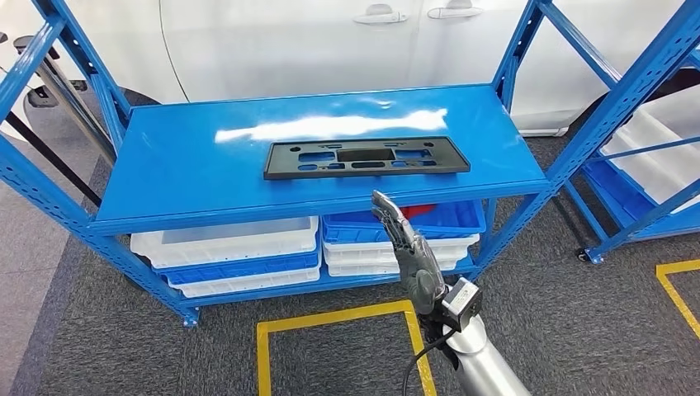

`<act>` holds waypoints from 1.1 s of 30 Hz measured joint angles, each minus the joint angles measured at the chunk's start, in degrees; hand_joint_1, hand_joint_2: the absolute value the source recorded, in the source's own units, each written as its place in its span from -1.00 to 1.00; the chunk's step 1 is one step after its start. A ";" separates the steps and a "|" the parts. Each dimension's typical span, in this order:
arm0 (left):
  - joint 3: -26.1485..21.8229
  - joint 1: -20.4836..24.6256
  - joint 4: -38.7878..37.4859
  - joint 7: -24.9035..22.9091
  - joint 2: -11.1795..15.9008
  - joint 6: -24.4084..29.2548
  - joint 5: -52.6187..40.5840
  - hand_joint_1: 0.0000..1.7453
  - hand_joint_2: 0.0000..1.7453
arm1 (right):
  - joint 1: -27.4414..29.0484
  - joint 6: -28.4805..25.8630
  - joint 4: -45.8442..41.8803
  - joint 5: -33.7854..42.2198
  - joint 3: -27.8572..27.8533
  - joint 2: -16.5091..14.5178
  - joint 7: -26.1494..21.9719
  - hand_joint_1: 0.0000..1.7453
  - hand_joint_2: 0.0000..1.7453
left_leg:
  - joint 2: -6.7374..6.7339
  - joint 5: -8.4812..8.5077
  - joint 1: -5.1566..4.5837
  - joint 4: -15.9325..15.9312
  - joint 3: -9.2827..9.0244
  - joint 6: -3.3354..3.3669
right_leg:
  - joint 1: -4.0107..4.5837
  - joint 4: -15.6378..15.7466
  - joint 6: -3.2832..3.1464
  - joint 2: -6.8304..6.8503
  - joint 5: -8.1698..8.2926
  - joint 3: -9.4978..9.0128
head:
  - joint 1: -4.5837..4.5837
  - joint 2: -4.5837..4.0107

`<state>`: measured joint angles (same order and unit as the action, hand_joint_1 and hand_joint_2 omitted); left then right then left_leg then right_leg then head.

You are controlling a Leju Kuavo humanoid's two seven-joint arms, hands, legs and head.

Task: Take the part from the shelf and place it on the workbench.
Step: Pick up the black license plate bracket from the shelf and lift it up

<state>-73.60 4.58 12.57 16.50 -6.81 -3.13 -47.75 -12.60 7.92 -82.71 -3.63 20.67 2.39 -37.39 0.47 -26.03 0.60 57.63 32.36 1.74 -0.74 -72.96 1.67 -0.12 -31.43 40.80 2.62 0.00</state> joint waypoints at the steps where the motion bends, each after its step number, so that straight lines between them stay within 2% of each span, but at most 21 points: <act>1: -0.01 -0.07 0.00 -0.19 0.02 0.13 0.01 -1.00 -1.00 | -0.01 0.14 0.06 0.00 -0.12 -0.01 0.00 -1.00 -1.00 | 0.04 -0.32 -0.07 0.00 -0.53 -0.07 | 0.06 3.40 -0.29 0.00 2.52 -1.22 | 0.00 0.00; 2: -0.02 -0.12 0.00 -0.42 0.03 0.29 0.04 -1.00 -1.00 | -0.04 0.25 0.10 0.00 -0.26 -0.01 0.01 -1.00 -1.00 | 0.07 -0.67 -0.13 -0.02 -0.98 -0.19 | 0.19 7.52 -0.68 -0.01 4.86 -2.89 | 0.00 0.00; 3: -0.04 -0.12 0.00 -0.67 0.03 0.51 0.09 -1.00 -1.00 | -0.09 0.32 0.10 0.01 -0.37 -0.01 0.01 -1.00 -1.00 | 0.10 -1.00 -0.24 0.02 -1.32 -0.39 | 0.39 11.22 -1.04 0.00 6.46 -4.43 | -0.01 0.00; 4: -0.07 -0.10 0.00 -0.91 0.08 0.80 0.15 -1.00 -1.00 | -0.14 0.34 0.11 0.01 -0.45 -0.04 0.01 -1.00 -1.00 | 0.11 -1.26 -0.31 0.01 -1.50 -0.64 | 0.58 13.64 -1.32 0.01 7.24 -5.44 | -0.01 0.00; 6: -0.17 -0.08 0.00 -1.42 0.28 1.43 0.36 -1.00 -1.00 | -0.18 0.34 0.11 0.02 -0.61 -0.11 0.02 -1.00 -1.00 | 0.11 -1.62 -0.34 -0.14 -1.68 -1.28 | 0.89 14.92 -1.70 -0.05 6.99 -5.93 | -0.01 0.00; 8: -0.33 -0.18 0.01 -1.84 0.69 1.92 0.55 -1.00 -1.00 | -0.11 0.35 -0.03 0.04 -0.80 -0.18 0.02 -1.00 -1.00 | -0.01 -2.17 -0.28 0.14 -1.81 -1.93 | 0.61 15.36 -2.15 -0.16 6.88 -6.39 | 0.00 0.00; 9: -0.40 -0.22 0.02 -2.02 0.89 2.11 0.60 -1.00 -1.00 | -0.08 0.37 -0.15 0.07 -0.90 -0.20 0.02 -1.00 -1.00 | -0.07 -2.92 -0.26 1.38 -1.37 -2.20 | 0.42 15.66 -2.43 -0.13 6.80 -6.77 | 0.00 0.00; 10: -0.44 -0.26 0.02 -2.24 1.07 2.26 0.59 -1.00 -1.00 | -0.03 0.39 -0.27 0.11 -0.96 -0.21 0.02 -1.00 -1.00 | -0.11 -4.18 -0.21 3.91 -0.21 -2.44 | 0.25 15.91 -2.70 -0.07 6.69 -7.20 | 0.00 0.00; 12: -0.49 -0.37 0.02 -2.63 1.34 2.45 0.57 -1.00 -1.00 | 0.16 0.44 -0.38 0.19 -1.03 -0.21 0.02 -1.00 -1.00 | -0.14 -7.36 -0.02 11.75 3.98 -2.83 | 0.33 15.98 -3.08 0.06 6.24 -7.77 | 0.00 0.00; 13: -0.50 -0.48 0.02 -2.78 1.47 2.49 0.56 -1.00 -1.00 | 0.32 0.45 -0.39 0.21 -1.04 -0.20 0.02 -1.00 -1.00 | -0.14 -8.26 0.05 15.22 6.12 -2.98 | 0.38 15.96 -3.15 0.07 6.00 -8.01 | 0.00 0.00; 14: -0.51 -0.61 0.02 -2.87 1.61 2.52 0.56 -1.00 -1.00 | 0.50 0.45 -0.39 0.22 -1.05 -0.20 0.02 -1.00 -1.00 | -0.14 -8.03 0.08 16.89 7.47 -3.07 | 0.41 15.94 -3.16 0.04 5.75 -8.30 | 0.00 0.00; 16: -0.53 -0.82 0.02 -3.03 1.83 2.60 0.56 -1.00 -1.00 | 0.71 0.45 -0.39 0.24 -1.07 -0.20 0.02 -1.00 -1.00 | -0.14 -5.36 0.09 15.33 7.59 -3.08 | 0.41 15.90 -3.10 -0.07 5.30 -8.91 | 0.00 0.00; 18: -0.54 -0.86 0.02 -3.31 1.98 2.87 0.56 -1.00 -1.00 | 0.74 0.45 -0.42 0.24 -1.08 -0.20 0.02 -1.00 -1.00 | -0.17 -1.08 0.08 8.32 4.81 -2.80 | 0.41 15.88 -2.90 -0.14 4.77 -9.66 | 0.00 0.00; 20: -0.58 -0.81 0.02 -3.72 2.08 3.26 0.58 -1.00 -1.00 | 0.74 0.45 -0.46 0.25 -1.12 -0.20 0.02 -1.00 -1.00 | -0.18 1.40 -0.13 1.79 1.95 -2.24 | 0.62 15.77 -2.44 -0.19 4.22 -10.16 | 0.00 0.00; 22: -0.73 -0.82 0.02 -4.03 2.12 3.53 0.62 -1.00 -1.00 | 0.76 0.43 -0.49 0.26 -1.20 -0.20 0.02 -1.00 -1.00 | -0.13 1.26 -0.39 0.17 1.19 -1.66 | 0.73 15.78 -1.91 -0.23 3.97 -10.21 | 0.00 0.00; 26: -1.08 -1.00 0.02 -4.13 2.09 3.67 0.78 -1.00 -1.00 | 0.81 0.41 -0.68 0.26 -1.49 -0.20 0.02 -1.00 -1.00 | -0.12 1.29 0.09 -0.58 0.58 -0.56 | 0.68 14.63 -0.82 -0.24 2.83 -10.10 | -0.01 0.00; 28: -1.26 -0.98 0.02 -4.09 2.09 3.69 0.80 -1.00 -1.00 | 0.87 0.41 -0.78 0.26 -1.65 -0.20 0.02 -1.00 -1.00 | -0.15 1.11 0.11 -0.69 0.34 -0.16 | 0.46 9.38 -0.48 -0.21 0.24 -7.41 | -0.02 0.00; 30: -1.44 -0.97 0.02 -3.93 2.09 3.68 0.80 -1.00 -1.00 | 1.15 0.41 -0.80 0.26 -1.79 -0.20 0.02 -1.00 -1.00 | -0.15 0.82 0.06 -0.67 0.19 0.10 | 0.19 1.56 -0.11 -0.18 -2.63 -2.82 | -0.02 0.00; 31: -1.48 -0.99 0.02 -3.81 2.09 3.65 0.80 -1.00 -1.00 | 1.32 0.41 -0.78 0.26 -1.84 -0.20 0.02 -1.00 -1.00 | -0.14 0.67 0.03 -0.65 0.05 0.10 | 0.07 -0.70 0.00 -0.17 -2.79 -1.19 | -0.01 0.00; 32: -1.50 -1.03 0.02 -3.72 2.09 3.59 0.79 -1.00 -1.00 | 1.42 0.41 -0.76 0.26 -1.87 -0.20 0.02 -1.00 -1.00 | -0.11 0.48 0.03 -0.64 -0.18 0.04 | -0.01 -0.68 0.04 -0.16 -1.69 -0.69 | -0.01 0.00; 33: -1.51 -1.06 0.02 -3.62 2.09 3.49 0.75 -1.00 -1.00 | 1.45 0.41 -0.75 0.26 -1.89 -0.20 0.02 -1.00 -1.00 | -0.08 0.27 0.03 -0.63 -0.52 -0.06 | -0.07 1.55 0.00 -0.14 0.38 -1.35 | -0.01 0.00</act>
<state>-75.12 3.51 12.59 12.88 -4.72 0.36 -47.00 -11.15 8.33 -83.47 -3.37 18.77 2.19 -37.38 0.39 -25.76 0.62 57.00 31.85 1.68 -0.81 -71.41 1.67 -0.26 -31.05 39.45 2.61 0.00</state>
